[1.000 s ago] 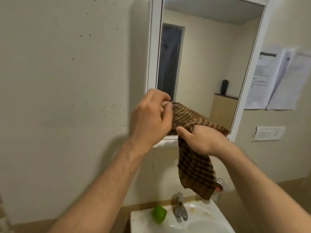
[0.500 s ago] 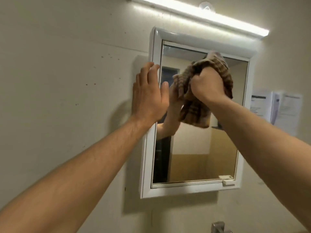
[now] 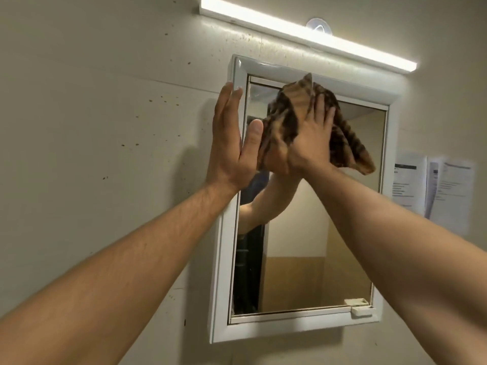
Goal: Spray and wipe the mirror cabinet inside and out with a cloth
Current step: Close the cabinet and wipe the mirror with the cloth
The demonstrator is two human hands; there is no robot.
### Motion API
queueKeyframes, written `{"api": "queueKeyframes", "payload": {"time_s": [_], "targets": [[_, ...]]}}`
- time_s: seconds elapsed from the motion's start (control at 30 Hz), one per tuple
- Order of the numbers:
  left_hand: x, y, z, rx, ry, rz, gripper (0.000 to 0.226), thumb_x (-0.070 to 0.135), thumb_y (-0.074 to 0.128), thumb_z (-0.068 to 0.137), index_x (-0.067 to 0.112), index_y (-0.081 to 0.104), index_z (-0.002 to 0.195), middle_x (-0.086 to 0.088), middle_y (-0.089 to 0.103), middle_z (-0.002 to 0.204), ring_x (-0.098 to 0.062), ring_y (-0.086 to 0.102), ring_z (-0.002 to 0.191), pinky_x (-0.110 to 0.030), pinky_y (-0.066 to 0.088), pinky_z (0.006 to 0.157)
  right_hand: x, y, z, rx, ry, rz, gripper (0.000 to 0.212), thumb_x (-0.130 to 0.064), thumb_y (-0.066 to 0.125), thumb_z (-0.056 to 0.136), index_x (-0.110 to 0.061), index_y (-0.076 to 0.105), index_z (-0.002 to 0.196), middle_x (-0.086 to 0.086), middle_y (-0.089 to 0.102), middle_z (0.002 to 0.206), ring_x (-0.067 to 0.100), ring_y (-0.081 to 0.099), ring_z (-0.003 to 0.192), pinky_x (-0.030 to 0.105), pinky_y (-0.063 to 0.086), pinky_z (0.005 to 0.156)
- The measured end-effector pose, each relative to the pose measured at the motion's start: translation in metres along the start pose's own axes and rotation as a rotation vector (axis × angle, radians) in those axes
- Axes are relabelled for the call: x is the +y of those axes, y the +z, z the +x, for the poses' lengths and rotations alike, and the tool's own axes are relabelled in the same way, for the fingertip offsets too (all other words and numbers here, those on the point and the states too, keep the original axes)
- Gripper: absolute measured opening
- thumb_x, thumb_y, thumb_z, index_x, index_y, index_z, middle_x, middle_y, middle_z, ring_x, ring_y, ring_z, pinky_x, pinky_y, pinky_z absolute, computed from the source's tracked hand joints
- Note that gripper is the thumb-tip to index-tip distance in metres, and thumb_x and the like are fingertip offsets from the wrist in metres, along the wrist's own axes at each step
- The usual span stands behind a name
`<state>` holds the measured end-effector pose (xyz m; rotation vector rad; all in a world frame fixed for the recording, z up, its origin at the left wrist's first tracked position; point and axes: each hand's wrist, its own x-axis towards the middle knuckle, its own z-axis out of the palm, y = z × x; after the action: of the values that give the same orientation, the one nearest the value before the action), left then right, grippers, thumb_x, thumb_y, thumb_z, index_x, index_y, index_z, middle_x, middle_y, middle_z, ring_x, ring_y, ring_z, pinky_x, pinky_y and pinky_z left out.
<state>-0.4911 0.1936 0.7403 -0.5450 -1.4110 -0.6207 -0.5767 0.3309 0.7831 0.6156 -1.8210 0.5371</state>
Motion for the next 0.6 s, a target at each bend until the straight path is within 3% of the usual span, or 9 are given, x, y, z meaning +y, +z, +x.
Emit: {"api": "queueKeyframes", "payload": {"time_s": [0.03, 0.1, 0.23, 0.3, 0.33, 0.4, 0.47, 0.53, 0.6], "targets": [[0.0, 0.001, -0.001, 0.026, -0.001, -0.027, 0.066, 0.035, 0.037, 0.103, -0.004, 0.03, 0.155, -0.023, 0.024, 0.166, -0.032, 0.023, 0.156, -0.027, 0.018, 0.127, -0.005, 0.002, -0.007, -0.073, 0.115, 0.104, 0.067, -0.038, 0.04, 0.11, -0.012, 0.014, 0.165, 0.015, 0.011, 0.172, 0.033, 0.01, 0.159, 0.035, 0.002, 0.13], [0.0, 0.002, -0.003, 0.082, -0.012, -0.083, 0.067, 0.037, 0.035, 0.102, -0.004, 0.03, 0.155, -0.023, 0.027, 0.164, -0.032, 0.028, 0.154, -0.032, 0.022, 0.127, -0.028, 0.009, -0.02, -0.23, 0.114, 0.365, 0.057, -0.029, 0.044, 0.109, -0.006, 0.03, 0.159, 0.018, 0.032, 0.166, 0.031, 0.034, 0.152, 0.033, 0.029, 0.123], [-0.002, 0.001, -0.003, 0.118, -0.036, -0.129, 0.069, 0.038, 0.036, 0.101, -0.007, 0.03, 0.153, -0.025, 0.029, 0.162, -0.034, 0.03, 0.153, -0.046, 0.028, 0.125, -0.062, -0.002, -0.025, -0.146, -0.35, 0.292, 0.063, -0.045, 0.044, 0.1, -0.008, 0.049, 0.151, 0.015, 0.047, 0.156, 0.028, 0.039, 0.148, 0.025, 0.013, 0.126], [-0.004, 0.002, -0.003, 0.102, 0.004, -0.099, 0.069, 0.036, 0.037, 0.101, -0.009, 0.032, 0.152, -0.027, 0.027, 0.162, -0.036, 0.028, 0.153, -0.048, 0.026, 0.126, -0.041, -0.005, -0.02, -0.038, -0.489, 0.216, 0.057, -0.036, 0.045, 0.099, -0.002, 0.059, 0.142, 0.022, 0.053, 0.151, 0.038, 0.042, 0.146, 0.044, 0.022, 0.126], [-0.005, 0.002, -0.004, 0.083, 0.027, -0.079, 0.067, 0.036, 0.037, 0.101, -0.008, 0.033, 0.152, -0.027, 0.026, 0.163, -0.037, 0.027, 0.153, -0.05, 0.026, 0.126, -0.022, -0.004, -0.02, -0.019, -0.479, 0.132, 0.057, -0.033, 0.048, 0.099, -0.002, 0.055, 0.146, 0.022, 0.045, 0.157, 0.04, 0.034, 0.151, 0.051, 0.019, 0.127], [-0.006, 0.002, -0.006, 0.032, 0.055, -0.03, 0.064, 0.038, 0.038, 0.101, 0.001, 0.033, 0.153, -0.025, 0.024, 0.164, -0.035, 0.025, 0.154, -0.051, 0.026, 0.125, 0.027, -0.007, -0.021, -0.031, -0.346, -0.083, 0.061, -0.025, 0.05, 0.099, -0.002, 0.042, 0.155, 0.02, 0.027, 0.167, 0.038, 0.019, 0.157, 0.052, 0.014, 0.127], [-0.006, 0.002, -0.009, -0.038, 0.066, 0.03, 0.065, 0.042, 0.038, 0.1, 0.006, 0.034, 0.154, -0.022, 0.022, 0.166, -0.032, 0.024, 0.155, -0.047, 0.026, 0.126, 0.076, -0.017, -0.03, -0.16, 0.017, -0.165, 0.052, -0.019, 0.04, 0.105, 0.006, 0.041, 0.151, 0.028, 0.034, 0.162, 0.042, 0.028, 0.152, 0.046, 0.022, 0.124], [-0.007, 0.002, -0.011, -0.098, 0.106, 0.094, 0.069, 0.044, 0.039, 0.1, 0.002, 0.036, 0.155, -0.021, 0.021, 0.167, -0.032, 0.021, 0.156, -0.052, 0.026, 0.125, 0.11, -0.017, -0.036, -0.038, 0.366, -0.083, 0.054, -0.023, 0.036, 0.099, 0.01, 0.052, 0.139, 0.033, 0.047, 0.149, 0.047, 0.038, 0.142, 0.049, 0.023, 0.122], [-0.008, 0.003, -0.013, -0.129, 0.135, 0.145, 0.072, 0.046, 0.04, 0.099, 0.002, 0.035, 0.156, -0.02, 0.019, 0.168, -0.033, 0.018, 0.157, -0.058, 0.026, 0.123, 0.108, -0.012, -0.036, 0.096, 0.523, -0.004, 0.056, -0.03, 0.04, 0.094, 0.002, 0.052, 0.138, 0.029, 0.05, 0.144, 0.045, 0.042, 0.137, 0.054, 0.023, 0.121]]}}
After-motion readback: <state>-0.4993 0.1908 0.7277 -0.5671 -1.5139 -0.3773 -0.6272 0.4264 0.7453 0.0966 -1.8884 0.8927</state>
